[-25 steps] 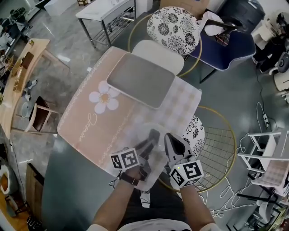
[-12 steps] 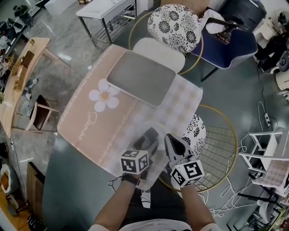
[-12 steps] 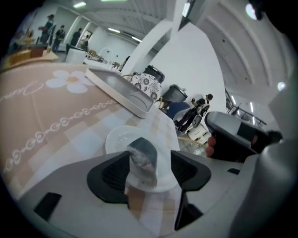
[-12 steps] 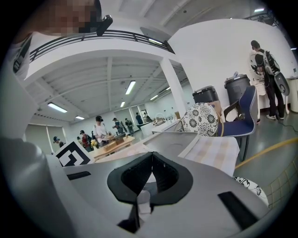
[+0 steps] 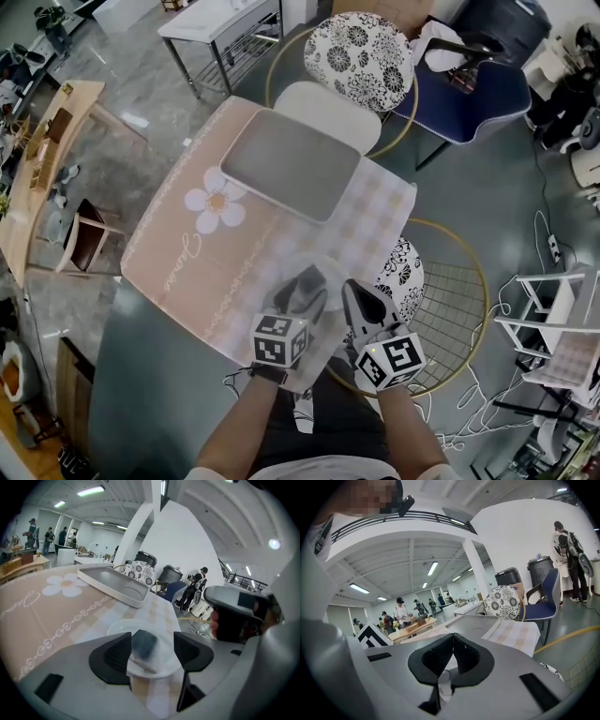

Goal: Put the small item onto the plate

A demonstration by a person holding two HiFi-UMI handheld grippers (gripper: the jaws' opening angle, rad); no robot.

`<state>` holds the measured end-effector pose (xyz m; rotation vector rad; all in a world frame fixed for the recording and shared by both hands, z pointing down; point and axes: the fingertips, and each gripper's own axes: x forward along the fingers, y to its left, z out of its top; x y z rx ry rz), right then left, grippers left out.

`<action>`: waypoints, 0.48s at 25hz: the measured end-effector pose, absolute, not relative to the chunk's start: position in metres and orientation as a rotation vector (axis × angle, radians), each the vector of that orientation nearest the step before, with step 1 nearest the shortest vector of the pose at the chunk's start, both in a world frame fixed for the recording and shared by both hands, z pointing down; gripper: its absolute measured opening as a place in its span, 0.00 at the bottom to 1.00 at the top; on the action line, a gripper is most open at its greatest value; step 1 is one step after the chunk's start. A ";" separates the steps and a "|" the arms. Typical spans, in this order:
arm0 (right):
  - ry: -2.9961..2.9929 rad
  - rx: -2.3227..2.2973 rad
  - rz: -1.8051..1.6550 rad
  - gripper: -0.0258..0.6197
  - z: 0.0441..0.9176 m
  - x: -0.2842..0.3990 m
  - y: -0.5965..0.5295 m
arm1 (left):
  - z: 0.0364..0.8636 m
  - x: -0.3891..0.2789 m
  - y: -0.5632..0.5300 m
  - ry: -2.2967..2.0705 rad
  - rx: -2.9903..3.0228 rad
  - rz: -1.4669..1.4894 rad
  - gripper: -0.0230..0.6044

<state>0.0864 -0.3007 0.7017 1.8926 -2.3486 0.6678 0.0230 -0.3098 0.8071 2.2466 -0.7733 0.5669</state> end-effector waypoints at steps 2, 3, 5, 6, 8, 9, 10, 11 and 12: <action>-2.347 1.888 0.668 0.06 0.695 0.087 -0.300 | 0.796 0.025 -0.308 -0.770 2.256 0.552 0.49; -2.346 1.887 0.668 0.06 0.691 0.087 -0.300 | 0.790 0.027 -0.307 -0.764 2.263 0.553 0.49; -2.343 1.882 0.667 0.06 0.680 0.085 -0.300 | 0.772 0.031 -0.305 -0.758 2.281 0.550 0.45; -2.340 1.880 0.665 0.06 0.673 0.085 -0.300 | 0.760 0.032 -0.306 -0.762 2.292 0.541 0.42; -2.329 1.881 0.665 0.06 0.657 0.085 -0.300 | 0.731 0.032 -0.307 -0.787 2.312 0.512 0.30; -2.322 1.884 0.666 0.06 0.648 0.085 -0.299 | 0.716 0.031 -0.308 -0.804 2.318 0.492 0.26; -2.316 1.887 0.667 0.06 0.639 0.086 -0.299 | 0.700 0.029 -0.310 -0.822 2.321 0.468 0.18; -2.311 1.889 0.666 0.06 0.630 0.086 -0.298 | 0.684 0.027 -0.311 -0.838 2.324 0.441 0.13; -2.309 1.889 0.662 0.06 0.620 0.086 -0.298 | 0.668 0.026 -0.312 -0.852 2.331 0.417 0.10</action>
